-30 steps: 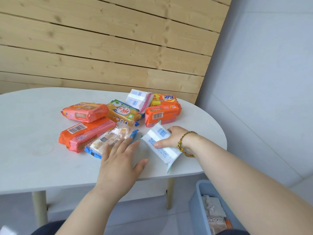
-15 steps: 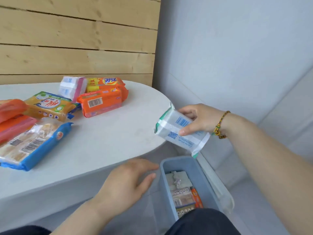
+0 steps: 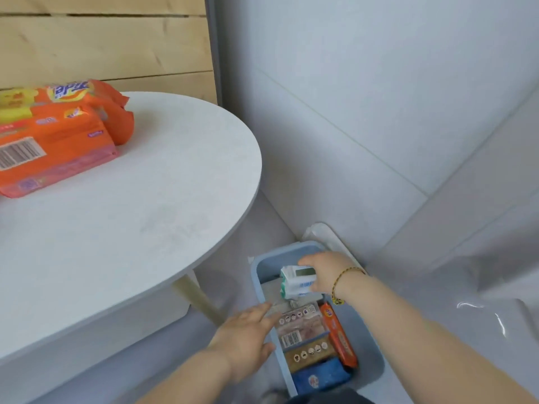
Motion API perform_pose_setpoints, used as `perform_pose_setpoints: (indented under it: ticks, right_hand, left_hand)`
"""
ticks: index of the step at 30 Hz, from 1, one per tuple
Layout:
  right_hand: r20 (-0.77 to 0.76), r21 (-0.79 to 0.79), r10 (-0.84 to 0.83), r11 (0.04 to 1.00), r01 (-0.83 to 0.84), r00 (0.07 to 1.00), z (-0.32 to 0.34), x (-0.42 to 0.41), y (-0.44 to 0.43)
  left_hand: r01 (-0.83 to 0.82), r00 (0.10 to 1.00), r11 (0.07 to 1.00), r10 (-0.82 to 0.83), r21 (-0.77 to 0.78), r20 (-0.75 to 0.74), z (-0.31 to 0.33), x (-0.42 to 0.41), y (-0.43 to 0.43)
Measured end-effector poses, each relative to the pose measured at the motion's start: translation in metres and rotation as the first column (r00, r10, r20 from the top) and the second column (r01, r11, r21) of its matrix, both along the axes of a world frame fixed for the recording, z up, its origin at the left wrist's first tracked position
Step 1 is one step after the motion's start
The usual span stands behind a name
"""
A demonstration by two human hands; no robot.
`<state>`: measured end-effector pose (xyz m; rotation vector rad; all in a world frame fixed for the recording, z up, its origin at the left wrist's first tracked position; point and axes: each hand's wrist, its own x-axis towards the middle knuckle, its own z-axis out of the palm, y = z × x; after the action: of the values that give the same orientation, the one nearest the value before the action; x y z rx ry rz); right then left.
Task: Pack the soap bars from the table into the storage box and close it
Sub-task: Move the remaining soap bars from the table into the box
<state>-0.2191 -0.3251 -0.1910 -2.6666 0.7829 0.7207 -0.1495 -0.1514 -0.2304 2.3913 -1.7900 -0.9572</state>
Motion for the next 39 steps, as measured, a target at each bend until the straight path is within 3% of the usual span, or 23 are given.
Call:
perform_pose_setpoints:
  ticks: [8, 14, 17, 19, 22, 33, 37, 39]
  right_hand:
    - [0.085, -0.121, 0.222, 0.97, -0.211, 0.971, -0.085, 0.023, -0.005]
    - [0.096, -0.098, 0.18, 0.981, -0.17, 0.979, -0.117, 0.038, -0.002]
    - [0.269, -0.164, 0.123, 0.983, -0.08, 0.955, -0.128, 0.045, 0.0]
    - [0.295, -0.155, 0.11, 0.986, -0.065, 0.949, -0.126, 0.048, 0.0]
    - [0.137, -0.101, 0.091, 0.992, -0.077, 0.986, -0.126, 0.043, 0.004]
    - [0.202, -0.063, 0.001, 0.998, 0.013, 0.979, -0.084, 0.012, 0.005]
    - [0.325, -0.094, 0.006, 0.995, 0.026, 0.946, -0.044, 0.002, 0.019]
    - [0.491, -0.186, 0.066, 0.982, 0.031, 0.869, -0.022, 0.002, 0.029]
  left_hand:
    - [0.065, 0.998, 0.994, -0.065, 0.09, 0.0, -0.039, 0.014, -0.01]
    - [0.067, 0.997, 0.995, -0.064, 0.075, -0.042, -0.043, 0.018, -0.013]
    - [0.06, 0.997, 0.997, -0.057, 0.057, -0.06, -0.045, 0.021, -0.013]
    - [0.058, 0.996, 0.997, -0.054, 0.049, -0.078, -0.046, 0.023, -0.014]
    - [0.068, 0.995, 0.996, -0.062, 0.064, -0.079, -0.044, 0.025, -0.014]
    - [-0.083, 0.996, 0.995, 0.081, -0.051, -0.028, 0.002, 0.022, 0.012]
    - [-0.092, 0.996, 0.989, 0.089, -0.118, -0.027, 0.052, 0.01, 0.029]
    - [-0.113, 0.993, 0.981, 0.109, -0.156, -0.038, 0.081, 0.002, 0.042]
